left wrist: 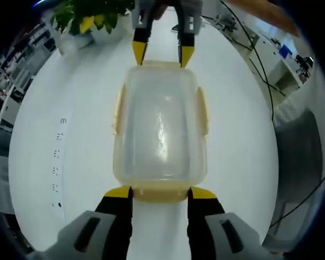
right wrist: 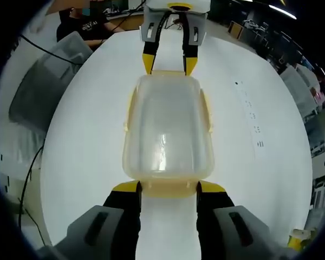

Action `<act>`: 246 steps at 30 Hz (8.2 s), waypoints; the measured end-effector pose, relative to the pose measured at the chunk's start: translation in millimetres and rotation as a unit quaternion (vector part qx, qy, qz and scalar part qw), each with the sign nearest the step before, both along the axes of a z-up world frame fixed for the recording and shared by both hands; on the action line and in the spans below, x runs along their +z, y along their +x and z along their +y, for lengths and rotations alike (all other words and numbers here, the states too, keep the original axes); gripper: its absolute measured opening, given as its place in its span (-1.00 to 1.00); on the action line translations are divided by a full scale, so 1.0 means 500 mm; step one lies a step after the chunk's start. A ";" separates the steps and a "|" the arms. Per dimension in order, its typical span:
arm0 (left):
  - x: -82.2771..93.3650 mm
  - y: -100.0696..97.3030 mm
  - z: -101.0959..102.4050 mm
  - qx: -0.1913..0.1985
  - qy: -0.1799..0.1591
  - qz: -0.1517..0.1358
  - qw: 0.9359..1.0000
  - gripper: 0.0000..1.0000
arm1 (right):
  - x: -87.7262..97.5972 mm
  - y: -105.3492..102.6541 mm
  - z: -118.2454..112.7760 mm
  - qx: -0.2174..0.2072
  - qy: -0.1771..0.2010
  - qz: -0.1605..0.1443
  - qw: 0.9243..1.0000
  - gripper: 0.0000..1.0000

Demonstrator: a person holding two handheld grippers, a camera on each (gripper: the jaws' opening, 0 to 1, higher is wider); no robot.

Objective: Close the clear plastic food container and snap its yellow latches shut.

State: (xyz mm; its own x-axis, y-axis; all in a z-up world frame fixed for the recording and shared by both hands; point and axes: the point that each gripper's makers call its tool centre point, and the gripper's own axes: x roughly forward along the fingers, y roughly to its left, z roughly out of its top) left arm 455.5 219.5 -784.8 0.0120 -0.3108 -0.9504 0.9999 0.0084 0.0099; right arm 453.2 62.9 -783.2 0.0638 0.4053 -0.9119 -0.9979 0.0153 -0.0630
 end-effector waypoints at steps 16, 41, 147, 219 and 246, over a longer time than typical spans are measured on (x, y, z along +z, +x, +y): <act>-0.005 0.017 0.001 0.013 -0.002 0.004 1.000 -0.32 | -0.005 0.001 -0.006 0.006 -0.031 -0.020 0.999 -0.26; -0.025 0.012 0.084 0.165 -0.008 0.021 0.986 0.02 | -0.063 -0.016 -0.100 -0.149 -0.060 0.025 0.987 -0.10; 0.013 -0.014 0.039 0.499 -0.122 0.199 0.835 -0.59 | 0.015 -0.009 0.044 -0.438 0.179 0.226 0.852 -0.67; 0.038 -0.109 -0.130 0.404 -0.272 0.105 0.867 -1.00 | 0.035 0.104 0.214 -0.359 0.176 0.098 0.911 -1.00; 0.049 -0.117 -0.129 0.382 -0.279 0.109 0.874 -1.00 | 0.055 0.113 0.212 -0.335 0.181 0.089 0.920 -1.00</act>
State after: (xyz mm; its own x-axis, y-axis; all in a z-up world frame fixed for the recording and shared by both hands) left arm 397.0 155.3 -760.2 0.2557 -0.7068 -0.6596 0.6773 0.6178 -0.3994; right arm 509.9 168.6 -755.8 0.2720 0.6089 -0.7452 -0.7511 0.6184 0.2311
